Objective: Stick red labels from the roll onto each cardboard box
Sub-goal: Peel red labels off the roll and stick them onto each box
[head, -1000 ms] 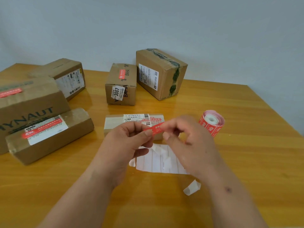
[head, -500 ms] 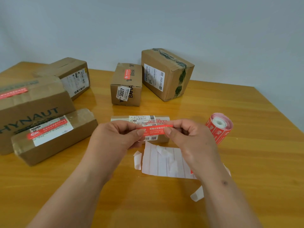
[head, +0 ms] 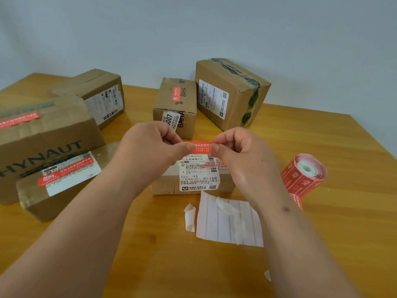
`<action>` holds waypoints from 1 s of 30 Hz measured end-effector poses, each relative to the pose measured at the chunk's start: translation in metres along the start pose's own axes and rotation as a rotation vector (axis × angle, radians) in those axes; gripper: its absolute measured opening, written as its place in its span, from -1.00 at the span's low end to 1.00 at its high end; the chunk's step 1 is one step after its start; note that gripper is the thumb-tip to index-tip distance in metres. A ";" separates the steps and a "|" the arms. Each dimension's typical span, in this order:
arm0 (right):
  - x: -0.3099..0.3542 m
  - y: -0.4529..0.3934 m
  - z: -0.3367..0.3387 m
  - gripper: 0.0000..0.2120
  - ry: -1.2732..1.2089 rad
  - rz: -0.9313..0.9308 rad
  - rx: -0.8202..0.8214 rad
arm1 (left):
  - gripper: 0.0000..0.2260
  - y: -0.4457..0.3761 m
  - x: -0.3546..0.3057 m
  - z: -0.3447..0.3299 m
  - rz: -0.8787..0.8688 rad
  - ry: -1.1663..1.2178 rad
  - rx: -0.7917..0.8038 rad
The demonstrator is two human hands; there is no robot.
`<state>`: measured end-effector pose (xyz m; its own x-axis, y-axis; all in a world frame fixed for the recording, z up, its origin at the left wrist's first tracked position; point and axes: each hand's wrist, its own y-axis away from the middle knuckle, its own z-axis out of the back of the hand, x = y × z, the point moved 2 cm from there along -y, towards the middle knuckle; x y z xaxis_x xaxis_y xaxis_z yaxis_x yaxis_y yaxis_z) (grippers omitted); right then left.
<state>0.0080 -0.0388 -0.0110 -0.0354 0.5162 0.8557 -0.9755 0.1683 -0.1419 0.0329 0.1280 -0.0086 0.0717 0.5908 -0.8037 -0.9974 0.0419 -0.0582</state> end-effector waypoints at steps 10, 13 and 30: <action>-0.004 -0.013 -0.014 -0.83 0.232 0.089 -0.091 | -0.81 -0.022 0.006 -0.010 -0.010 -0.127 0.023; -0.003 -0.012 -0.011 -0.86 0.176 0.079 -0.035 | -0.84 -0.021 0.008 -0.009 0.016 -0.050 0.096; -0.018 -0.017 -0.020 -0.95 0.276 -0.002 0.037 | -0.90 -0.024 0.012 -0.007 0.135 -0.090 0.215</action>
<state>0.0296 -0.0336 -0.0337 0.0223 0.7261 0.6872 -0.9829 0.1414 -0.1175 0.0580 0.1287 -0.0209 -0.0525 0.6716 -0.7390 -0.9760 0.1223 0.1804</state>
